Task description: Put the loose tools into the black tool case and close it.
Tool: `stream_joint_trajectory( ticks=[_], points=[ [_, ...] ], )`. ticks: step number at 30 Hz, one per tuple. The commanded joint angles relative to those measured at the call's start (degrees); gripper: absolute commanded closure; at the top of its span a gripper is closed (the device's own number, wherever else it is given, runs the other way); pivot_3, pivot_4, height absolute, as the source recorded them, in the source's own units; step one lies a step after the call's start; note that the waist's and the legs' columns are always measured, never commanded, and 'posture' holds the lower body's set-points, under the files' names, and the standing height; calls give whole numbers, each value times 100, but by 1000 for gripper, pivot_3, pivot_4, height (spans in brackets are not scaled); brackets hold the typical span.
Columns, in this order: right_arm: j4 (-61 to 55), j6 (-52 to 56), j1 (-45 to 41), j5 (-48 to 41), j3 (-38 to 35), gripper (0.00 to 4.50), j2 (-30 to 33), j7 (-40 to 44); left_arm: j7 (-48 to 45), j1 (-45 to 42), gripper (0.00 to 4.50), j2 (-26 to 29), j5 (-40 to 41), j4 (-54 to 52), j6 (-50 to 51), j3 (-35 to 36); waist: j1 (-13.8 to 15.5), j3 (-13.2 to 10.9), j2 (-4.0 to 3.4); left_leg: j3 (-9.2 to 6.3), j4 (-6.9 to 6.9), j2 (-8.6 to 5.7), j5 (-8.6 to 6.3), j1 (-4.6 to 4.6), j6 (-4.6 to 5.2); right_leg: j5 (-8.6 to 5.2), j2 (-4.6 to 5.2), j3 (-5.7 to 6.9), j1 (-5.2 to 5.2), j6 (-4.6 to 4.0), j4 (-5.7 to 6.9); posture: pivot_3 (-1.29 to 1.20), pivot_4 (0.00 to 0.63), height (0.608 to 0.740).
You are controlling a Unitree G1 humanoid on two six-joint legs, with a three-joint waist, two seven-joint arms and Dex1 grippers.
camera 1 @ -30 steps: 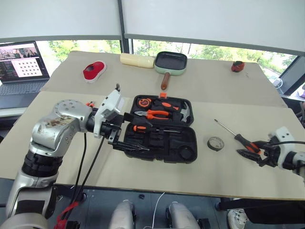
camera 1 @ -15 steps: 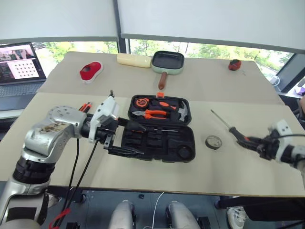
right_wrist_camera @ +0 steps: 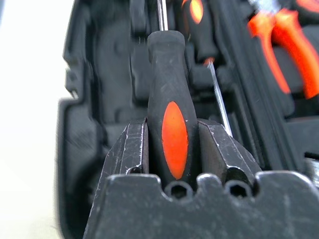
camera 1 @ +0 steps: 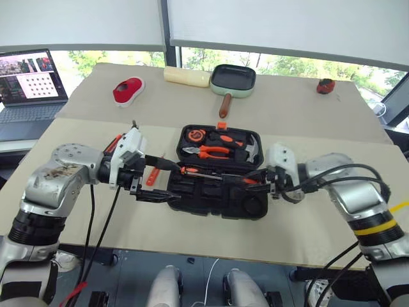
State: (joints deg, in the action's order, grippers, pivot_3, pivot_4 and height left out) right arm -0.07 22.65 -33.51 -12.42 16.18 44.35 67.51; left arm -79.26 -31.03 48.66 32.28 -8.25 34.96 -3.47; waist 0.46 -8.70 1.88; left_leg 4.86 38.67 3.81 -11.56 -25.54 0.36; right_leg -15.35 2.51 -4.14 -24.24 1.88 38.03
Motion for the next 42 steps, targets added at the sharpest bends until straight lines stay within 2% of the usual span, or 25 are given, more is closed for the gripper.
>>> stream_joint_trajectory(
  ticks=[1, 13, 15, 17, 22, 23, 25, 26, 30, 31, 32, 36, 39, 42],
  points=[
    [230, -380, -217, 287, 33, 3476, -23, 67, -2, -87, 0, 33, -45, -156, -177, 52, 0, 0, 0, 0, 0, 0, 0, 0, 0, 0, 0, 0, 0, 0, 0, 0, 150, 740],
    [830, -843, -365, 678, 116, 3476, -128, 288, 27, -39, 0, 18, -99, -129, -313, 73, -10, 0, 0, 0, 1, 3, 0, 2, 0, 0, -3, 1, 1, -1, 4, 0, 150, 740],
    [750, -786, -380, 674, 96, 2470, -177, 297, 39, -29, 0, 17, -94, -144, -320, 78, -10, 0, 0, -1, 1, 3, 0, 2, 0, 0, -3, 1, 1, -1, 4, 0, 150, 740],
    [697, -631, -439, 621, 42, 2027, -266, 265, 46, -37, 0, 11, -104, -128, -332, 74, -14, 0, 0, -1, 1, 3, 0, 2, 0, 0, -3, 1, 1, -1, 4, 0, 150, 740],
    [420, -177, -579, 375, -221, 269, -531, 84, 75, -40, 0, -4, -118, -117, -345, 73, -29, 0, 0, -1, 0, 4, 0, 3, 0, 1, -6, 3, 1, -1, 6, 0, 150, 740],
    [350, -65, -586, 303, -288, 73, -575, 55, 81, -34, 0, -6, -114, -127, -341, 76, -31, 0, 0, -1, 0, 4, 0, 3, 0, 1, -5, 2, 1, -1, 6, 0, 150, 740],
    [248, 192, -597, 135, -403, 73, -675, 3, 90, -40, 0, -23, -119, -116, -350, 65, -31, 0, 0, -1, 0, 4, 0, 3, 0, 1, -5, 2, 1, -1, 6, 0, 150, 740],
    [221, 266, -581, 98, -421, 249, -704, -7, 91, -46, 0, -36, -131, -97, -364, 50, -31, 0, 0, -2, 0, 4, 0, 3, 0, 1, -5, 3, 1, -2, 7, 0, 150, 740],
    [261, 250, -480, 150, -335, 1403, -783, -98, 82, -76, 0, -81, -185, -30, -411, 10, -16, 0, 0, -1, 2, 4, 0, 3, 0, 1, -5, 4, 4, -1, 6, 0, 150, 740],
    [289, 233, -463, 174, -312, 1873, -807, -122, 79, -84, 0, -90, -195, -23, -417, 3, -18, 0, 0, -1, 2, 4, 0, 3, 0, 1, -4, 4, 3, -2, 6, 0, 150, 740],
    [311, 222, -450, 201, -285, 2080, -835, -142, 75, -90, 0, -97, -203, -19, -424, -1, -19, 0, 0, -1, 2, 4, 0, 3, 0, 1, -5, 4, 3, -2, 6, 0, 150, 740],
    [365, 217, -400, 267, -195, 3477, -928, -211, 59, -120, 0, -120, -238, 17, -451, -16, -29, 0, 0, -1, 2, 4, 0, 3, 0, 1, -5, 4, 2, -2, 6, 0, 150, 740],
    [568, 42, -369, 641, 94, 4473, -999, -424, 39, -146, 0, -127, -274, 72, -505, -36, -34, 0, 0, -1, 2, 4, 0, 3, 0, 1, -5, 4, 2, -2, 7, 0, 150, 740],
    [722, -431, -294, 1218, 514, 4473, -967, -588, 26, -152, 0, -149, -316, 97, -538, -48, -43, 0, 0, 0, 2, 3, 0, 4, 0, 1, -5, 4, 3, -2, 7, 0, 150, 740]
  ],
)
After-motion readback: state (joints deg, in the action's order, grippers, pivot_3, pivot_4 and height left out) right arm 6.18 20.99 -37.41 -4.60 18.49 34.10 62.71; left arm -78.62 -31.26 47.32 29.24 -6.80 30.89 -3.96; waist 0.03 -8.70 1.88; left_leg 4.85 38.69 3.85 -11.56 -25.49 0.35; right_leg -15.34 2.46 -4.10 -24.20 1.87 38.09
